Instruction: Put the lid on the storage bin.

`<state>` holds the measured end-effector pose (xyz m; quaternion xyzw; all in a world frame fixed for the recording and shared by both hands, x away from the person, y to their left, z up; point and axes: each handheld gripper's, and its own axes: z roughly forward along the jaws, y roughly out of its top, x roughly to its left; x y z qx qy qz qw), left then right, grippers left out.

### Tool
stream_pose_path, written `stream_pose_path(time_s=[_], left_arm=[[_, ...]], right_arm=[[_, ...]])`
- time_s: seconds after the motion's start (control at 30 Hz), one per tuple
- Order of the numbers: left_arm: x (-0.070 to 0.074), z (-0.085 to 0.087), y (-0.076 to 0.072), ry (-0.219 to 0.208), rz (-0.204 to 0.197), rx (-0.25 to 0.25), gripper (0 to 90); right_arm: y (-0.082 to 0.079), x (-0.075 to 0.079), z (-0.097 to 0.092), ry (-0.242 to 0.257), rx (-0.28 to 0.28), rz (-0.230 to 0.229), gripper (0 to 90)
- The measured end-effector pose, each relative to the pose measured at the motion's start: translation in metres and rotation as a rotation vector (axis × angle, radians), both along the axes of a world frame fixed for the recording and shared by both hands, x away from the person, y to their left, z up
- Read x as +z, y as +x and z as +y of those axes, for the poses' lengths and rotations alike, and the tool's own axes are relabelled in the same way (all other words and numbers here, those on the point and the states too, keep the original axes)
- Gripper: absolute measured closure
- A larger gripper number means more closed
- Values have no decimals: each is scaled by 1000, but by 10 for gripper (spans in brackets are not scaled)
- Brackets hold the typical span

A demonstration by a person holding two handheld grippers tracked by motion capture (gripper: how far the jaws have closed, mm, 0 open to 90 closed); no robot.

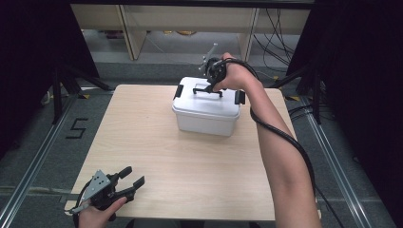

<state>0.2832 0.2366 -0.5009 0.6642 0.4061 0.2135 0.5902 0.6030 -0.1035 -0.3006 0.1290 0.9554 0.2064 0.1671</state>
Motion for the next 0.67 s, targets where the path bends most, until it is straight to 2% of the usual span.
stream_pose_path(time_s=[0.13, 0.23, 0.27, 0.3, 0.33, 0.37, 0.43, 0.5, 0.57, 0.67], left_arm=[[1, 0, -1, 12, 7, 8, 329], [1, 0, -2, 14, 3, 10, 328], [2, 0, -2, 10, 3, 16, 327], [1, 1, -2, 1, -8, 12, 324], [2, 2, -3, 16, -1, 23, 323], [2, 2, -3, 12, -4, 26, 321], [2, 3, -3, 14, 0, 38, 318], [1, 3, -1, 9, -10, 38, 313], [1, 1, -1, 15, -5, 51, 299], [1, -2, 0, 18, -15, 48, 289]], right_arm=[[-11, 4, -13, -6, -37, -33, 477], [-26, 4, -32, 64, -67, -46, 456], [-33, 2, -37, 93, -100, -45, 454], [-42, -2, -47, 146, -108, -60, 452], [-49, -6, -53, 179, -130, -56, 446], [-63, -14, -62, 233, -177, -52, 447], [-85, -31, -76, 271, -173, -68, 464], [-116, -56, -93, 333, -199, -77, 493], [-144, -78, -107, 408, -200, -43, 527], [-190, -117, -124, 561, -280, 27, 557]])
